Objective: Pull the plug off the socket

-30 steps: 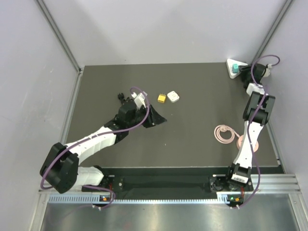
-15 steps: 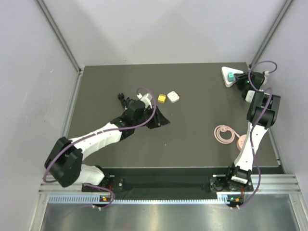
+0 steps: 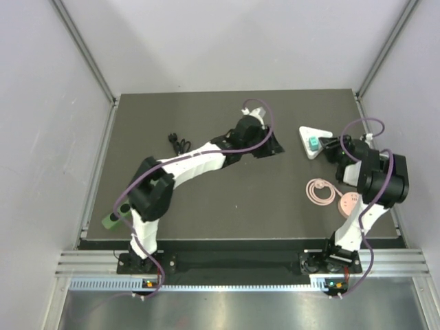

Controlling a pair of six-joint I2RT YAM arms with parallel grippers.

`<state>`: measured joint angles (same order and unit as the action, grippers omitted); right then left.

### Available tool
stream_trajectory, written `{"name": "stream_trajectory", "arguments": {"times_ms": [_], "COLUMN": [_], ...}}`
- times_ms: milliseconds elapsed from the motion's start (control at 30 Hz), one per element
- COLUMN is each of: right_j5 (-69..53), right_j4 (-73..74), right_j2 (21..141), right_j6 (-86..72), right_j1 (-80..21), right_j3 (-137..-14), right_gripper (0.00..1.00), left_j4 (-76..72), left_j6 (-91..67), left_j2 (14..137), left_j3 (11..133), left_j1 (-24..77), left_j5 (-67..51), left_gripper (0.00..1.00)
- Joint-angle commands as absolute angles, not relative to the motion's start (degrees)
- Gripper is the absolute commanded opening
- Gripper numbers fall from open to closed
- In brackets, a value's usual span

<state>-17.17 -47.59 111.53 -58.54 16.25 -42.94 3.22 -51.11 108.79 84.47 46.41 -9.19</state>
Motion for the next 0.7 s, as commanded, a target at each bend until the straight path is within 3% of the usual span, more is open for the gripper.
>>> {"name": "stream_trajectory", "arguments": {"times_ms": [0, 67, 133, 333, 667], "right_j5": [-18.98, -18.72, -19.16, -17.84, -16.61], "right_j4": [-52.29, -52.39, -52.81, -54.4, -56.69], "right_j2": [104.08, 99.78, 97.57, 92.64, 92.28], "right_j6": [-54.5, -52.48, -50.55, -47.99, -48.34], "right_j1": [15.03, 15.03, 14.85, 15.03, 15.03], "right_j3": [-34.67, -31.3, -27.79, -23.82, -22.59], "right_gripper": [0.0, 0.0, 0.0, 0.0, 0.0], "left_j4": [3.0, 2.21, 2.55, 8.79, 10.02], "left_j6": [-48.26, -46.6, -44.49, -46.83, -54.05], "left_j2": [115.2, 120.9, 124.7, 135.96, 137.9], "left_j3": [94.96, 99.82, 107.53, 120.66, 120.24], "left_j1": [49.04, 50.09, 52.29, 53.7, 53.88], "left_j5": [-5.46, -4.49, -0.89, 5.61, 8.44], "left_gripper": [0.43, 0.46, 0.57, 0.55, 0.54]}}
